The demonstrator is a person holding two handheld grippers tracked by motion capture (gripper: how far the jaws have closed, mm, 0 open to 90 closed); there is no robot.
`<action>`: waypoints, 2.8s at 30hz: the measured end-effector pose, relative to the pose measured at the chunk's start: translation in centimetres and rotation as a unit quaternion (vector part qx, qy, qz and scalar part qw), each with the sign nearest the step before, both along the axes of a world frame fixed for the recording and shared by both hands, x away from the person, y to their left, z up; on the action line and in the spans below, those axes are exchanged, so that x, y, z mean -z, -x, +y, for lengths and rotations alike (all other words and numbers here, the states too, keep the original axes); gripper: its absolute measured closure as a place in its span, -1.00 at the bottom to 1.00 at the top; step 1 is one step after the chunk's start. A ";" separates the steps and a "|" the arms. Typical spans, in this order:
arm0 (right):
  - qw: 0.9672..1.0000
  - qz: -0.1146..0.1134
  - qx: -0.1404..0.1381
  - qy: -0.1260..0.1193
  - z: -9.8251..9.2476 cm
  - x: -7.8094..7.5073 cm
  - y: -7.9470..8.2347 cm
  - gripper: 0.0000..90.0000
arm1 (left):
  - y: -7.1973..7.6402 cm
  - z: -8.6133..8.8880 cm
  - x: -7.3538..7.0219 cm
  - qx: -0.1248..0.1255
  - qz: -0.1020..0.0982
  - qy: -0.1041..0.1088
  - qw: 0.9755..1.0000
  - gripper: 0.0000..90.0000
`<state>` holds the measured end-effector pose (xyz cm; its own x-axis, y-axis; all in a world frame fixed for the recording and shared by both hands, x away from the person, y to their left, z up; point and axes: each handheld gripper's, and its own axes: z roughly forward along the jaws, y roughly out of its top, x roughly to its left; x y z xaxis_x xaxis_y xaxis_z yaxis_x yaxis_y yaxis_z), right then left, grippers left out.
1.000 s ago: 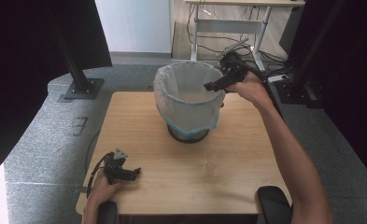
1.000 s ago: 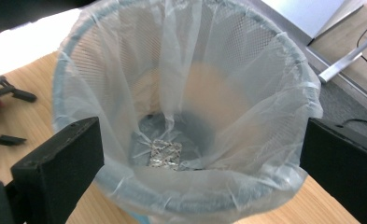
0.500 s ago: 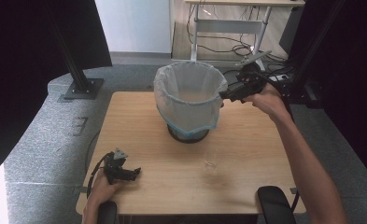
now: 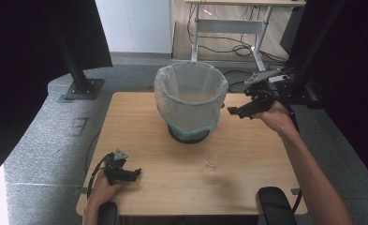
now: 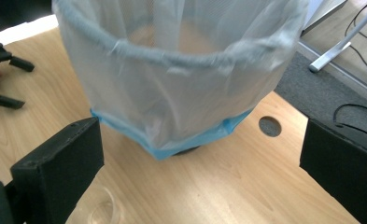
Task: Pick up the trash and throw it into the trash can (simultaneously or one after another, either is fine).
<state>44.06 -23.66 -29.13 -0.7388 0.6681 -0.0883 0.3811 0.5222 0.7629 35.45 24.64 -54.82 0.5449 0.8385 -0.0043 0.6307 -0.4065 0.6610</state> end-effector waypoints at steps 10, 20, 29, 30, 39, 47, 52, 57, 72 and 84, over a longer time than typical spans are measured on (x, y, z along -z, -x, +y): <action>1.000 0.003 -0.002 -0.014 -0.8 3.1 1.9 -1.00 | 0.0 0.0 0.0 -0.001 0.000 0.000 1.000 -1.00; 1.000 0.009 -0.015 -0.018 -1.0 6.5 3.3 -1.00 | 0.0 0.0 0.0 -0.001 0.000 0.000 1.000 -1.00; 1.000 0.007 -0.015 -0.026 -0.8 9.2 4.8 -1.00 | 0.0 0.0 0.0 -0.001 0.000 0.000 1.000 -1.00; 1.000 0.004 -0.014 -0.025 -0.7 9.9 5.1 -1.00 | 0.0 0.0 0.0 -0.001 0.000 0.000 1.000 -1.00; 1.000 0.010 -0.025 -0.005 0.2 13.0 6.4 -1.00 | 0.0 0.0 0.0 -0.001 0.001 0.000 1.000 -1.00; 0.999 0.024 -0.044 0.001 1.3 15.2 7.2 -1.00 | 0.0 0.0 0.0 -0.001 0.000 0.000 1.000 -1.00; 0.998 0.034 -0.058 0.000 2.3 16.3 7.6 -1.00 | 0.0 0.0 0.0 -0.001 0.000 0.000 1.000 -1.00; 0.997 0.039 -0.069 0.004 3.2 17.3 7.7 -1.00 | 0.0 0.0 0.0 -0.001 0.000 0.000 1.000 -1.00; 0.996 0.043 -0.076 0.004 5.2 19.1 7.0 -0.97 | 0.0 0.0 0.0 -0.001 0.000 0.000 1.000 -1.00; 0.996 0.037 -0.078 0.007 5.3 19.0 7.0 -0.55 | 0.0 0.0 0.0 -0.001 0.000 0.000 1.000 -1.00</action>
